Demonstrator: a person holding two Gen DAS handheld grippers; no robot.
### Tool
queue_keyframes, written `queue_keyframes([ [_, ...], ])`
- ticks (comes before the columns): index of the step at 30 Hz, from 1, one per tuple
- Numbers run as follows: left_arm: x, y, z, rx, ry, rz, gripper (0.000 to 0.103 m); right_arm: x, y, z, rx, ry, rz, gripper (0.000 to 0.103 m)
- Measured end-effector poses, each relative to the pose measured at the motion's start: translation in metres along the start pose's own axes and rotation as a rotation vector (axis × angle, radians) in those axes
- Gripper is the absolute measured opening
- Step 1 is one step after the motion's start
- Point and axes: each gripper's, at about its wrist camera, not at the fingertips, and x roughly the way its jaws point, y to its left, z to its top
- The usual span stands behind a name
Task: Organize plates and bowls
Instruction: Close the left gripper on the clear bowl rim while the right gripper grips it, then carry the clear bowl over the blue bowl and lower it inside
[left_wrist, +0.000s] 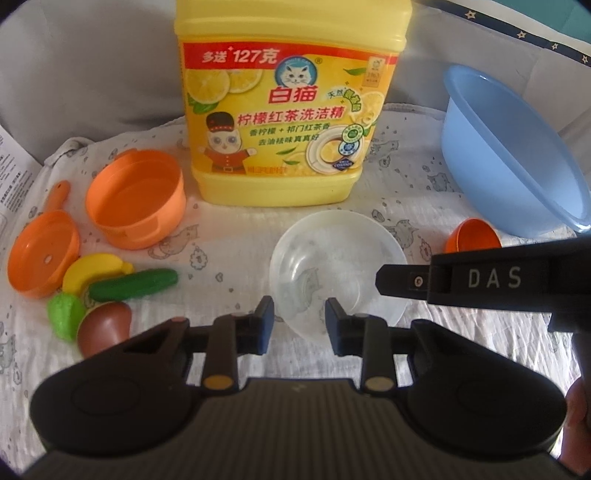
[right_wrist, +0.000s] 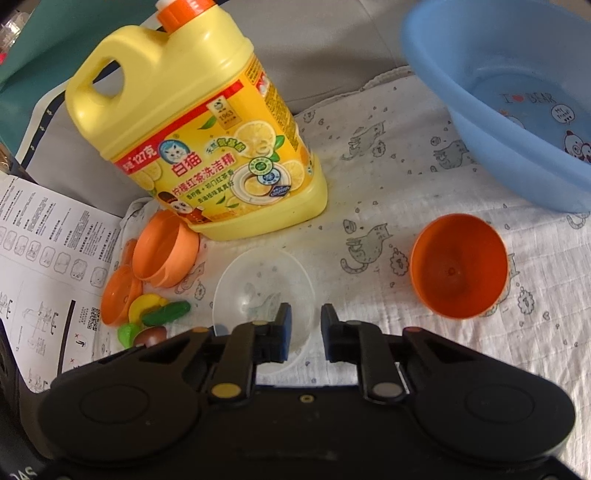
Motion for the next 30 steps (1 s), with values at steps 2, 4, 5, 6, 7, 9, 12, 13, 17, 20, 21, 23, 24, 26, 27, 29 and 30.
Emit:
queue_keyframes([
  [2, -0.003, -0.001, -0.002, -0.001, 0.004, 0.002, 0.029, -0.004, 0.002, -0.002, -0.005, -0.003, -0.001, 0.017],
  [4, -0.006, -0.002, -0.005, -0.002, 0.011, 0.005, 0.029, -0.008, 0.004, -0.006, -0.009, -0.004, 0.002, 0.017],
  [5, -0.008, -0.002, -0.007, -0.002, 0.014, 0.006, 0.029, -0.012, 0.005, -0.008, -0.009, -0.005, 0.005, 0.017],
  [6, -0.011, -0.003, -0.009, -0.002, 0.016, 0.007, 0.029, -0.015, 0.006, -0.011, -0.009, -0.008, 0.009, 0.017],
  [7, -0.014, -0.003, -0.011, -0.003, 0.015, 0.007, 0.029, -0.019, 0.006, -0.013, -0.009, -0.012, 0.012, 0.017],
  [9, -0.021, -0.004, -0.015, -0.004, 0.014, 0.005, 0.029, -0.028, 0.006, -0.019, -0.014, -0.019, 0.012, 0.017],
  [12, -0.032, -0.006, -0.022, -0.003, 0.013, 0.008, 0.029, -0.039, 0.007, -0.030, -0.017, -0.025, 0.016, 0.017],
  [13, -0.036, -0.007, -0.025, -0.003, 0.012, 0.008, 0.029, -0.042, 0.008, -0.034, -0.016, -0.025, 0.019, 0.017],
  [17, -0.055, -0.009, -0.037, -0.007, 0.013, 0.002, 0.029, -0.059, 0.008, -0.048, -0.011, -0.024, 0.033, 0.017],
  [20, -0.070, -0.011, -0.047, -0.003, 0.006, 0.000, 0.029, -0.073, 0.008, -0.060, -0.012, -0.026, 0.043, 0.017],
  [21, -0.075, -0.012, -0.050, -0.002, 0.004, -0.001, 0.029, -0.079, 0.007, -0.063, -0.012, -0.027, 0.047, 0.017],
  [23, -0.087, -0.014, -0.058, -0.004, -0.003, -0.004, 0.029, -0.090, 0.007, -0.072, -0.012, -0.032, 0.056, 0.017],
  [24, -0.093, -0.015, -0.062, -0.005, -0.006, -0.007, 0.029, -0.096, 0.006, -0.076, -0.012, -0.035, 0.060, 0.017],
  [26, -0.105, -0.018, -0.070, -0.004, -0.016, -0.013, 0.029, -0.108, 0.005, -0.084, -0.012, -0.040, 0.068, 0.017],
  [27, -0.111, -0.019, -0.074, -0.003, -0.022, -0.015, 0.029, -0.114, 0.004, -0.089, -0.010, -0.043, 0.072, 0.017],
  [29, -0.125, -0.022, -0.082, -0.001, -0.033, -0.019, 0.029, -0.125, 0.002, -0.096, -0.007, -0.047, 0.080, 0.017],
  [30, -0.131, -0.023, -0.085, 0.000, -0.040, -0.021, 0.029, -0.130, 0.002, -0.100, -0.006, -0.050, 0.083, 0.017],
])
